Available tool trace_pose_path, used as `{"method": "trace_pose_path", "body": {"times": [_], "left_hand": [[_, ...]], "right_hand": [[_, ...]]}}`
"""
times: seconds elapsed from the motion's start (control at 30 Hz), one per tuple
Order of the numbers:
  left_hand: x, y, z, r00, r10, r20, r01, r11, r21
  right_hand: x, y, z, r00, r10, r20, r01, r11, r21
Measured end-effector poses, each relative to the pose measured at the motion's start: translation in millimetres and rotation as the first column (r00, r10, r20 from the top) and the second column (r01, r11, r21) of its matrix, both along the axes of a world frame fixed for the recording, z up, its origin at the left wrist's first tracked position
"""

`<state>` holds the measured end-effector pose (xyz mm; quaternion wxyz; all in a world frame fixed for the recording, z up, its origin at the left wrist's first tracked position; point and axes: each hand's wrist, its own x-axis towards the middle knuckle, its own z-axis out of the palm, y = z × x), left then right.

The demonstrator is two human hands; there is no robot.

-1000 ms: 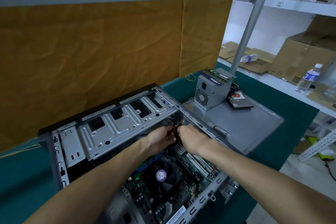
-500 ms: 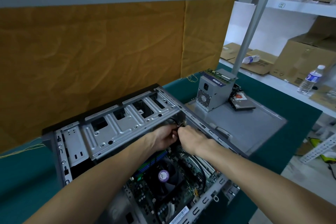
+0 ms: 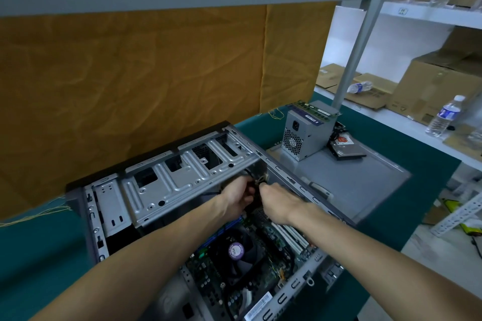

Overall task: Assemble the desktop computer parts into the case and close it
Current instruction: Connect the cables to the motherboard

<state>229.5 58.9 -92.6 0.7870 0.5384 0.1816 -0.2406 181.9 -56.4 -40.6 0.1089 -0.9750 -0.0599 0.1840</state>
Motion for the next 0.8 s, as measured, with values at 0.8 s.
{"method": "trace_pose_path", "body": {"times": [0.8], "left_hand": [[-14.5,14.1,2.4,0.79,-0.486,0.373,0.078,0.684,0.725]], "right_hand": [[-3.8,-5.7,4.3,0.991,-0.095,-0.093,0.109,0.982,0.156]]}}
